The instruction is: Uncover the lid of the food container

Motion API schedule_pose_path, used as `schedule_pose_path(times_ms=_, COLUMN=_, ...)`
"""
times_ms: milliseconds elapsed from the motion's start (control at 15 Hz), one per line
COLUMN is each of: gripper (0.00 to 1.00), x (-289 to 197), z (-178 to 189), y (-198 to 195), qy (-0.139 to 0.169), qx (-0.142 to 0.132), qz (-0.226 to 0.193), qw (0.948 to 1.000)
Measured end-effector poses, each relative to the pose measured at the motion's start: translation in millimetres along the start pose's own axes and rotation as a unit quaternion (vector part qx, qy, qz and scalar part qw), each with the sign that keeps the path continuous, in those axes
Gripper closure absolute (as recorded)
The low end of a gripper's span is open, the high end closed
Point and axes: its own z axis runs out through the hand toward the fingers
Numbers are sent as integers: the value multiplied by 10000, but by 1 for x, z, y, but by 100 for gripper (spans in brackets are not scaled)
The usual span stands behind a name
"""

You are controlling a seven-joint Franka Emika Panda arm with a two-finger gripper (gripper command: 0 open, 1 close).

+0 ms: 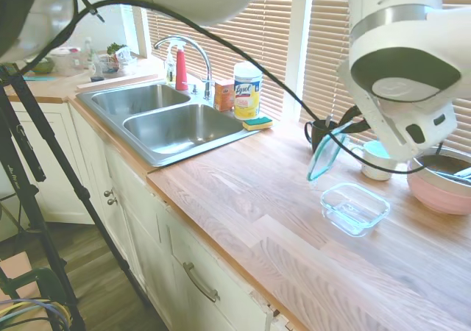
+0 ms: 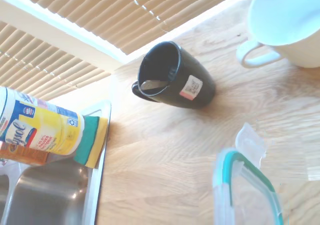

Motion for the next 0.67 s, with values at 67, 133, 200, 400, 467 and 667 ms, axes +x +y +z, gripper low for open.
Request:
schedule_pose_path(times_ms=67, gripper=100, x=-7, z=4, y=-4, qy=33, qx=-136, qz=-89, qw=9999)
schedule_pose_path(times_ms=133, gripper=100, x=-16, z=10, y=-9, qy=107, qx=-331, qz=-220, qw=9992)
schedule_pose_path(times_ms=200, gripper=100, x=-27, z=17, y=-19, qy=220, qx=-562, qz=-392, qw=9974)
schedule_pose_path(times_ms=400, gripper=100, x=-73, z=49, y=-51, qy=702, qx=-1276, qz=-940, qw=9849)
schedule_pose_path(times_ms=467, gripper=100, x=-87, z=64, y=-56, qy=866, qx=-1512, qz=-1092, qw=9786)
schedule_pose_path(times_ms=667, gripper=100, x=-120, z=106, y=-60, qy=1233, qx=-2073, qz=-1482, qw=9591)
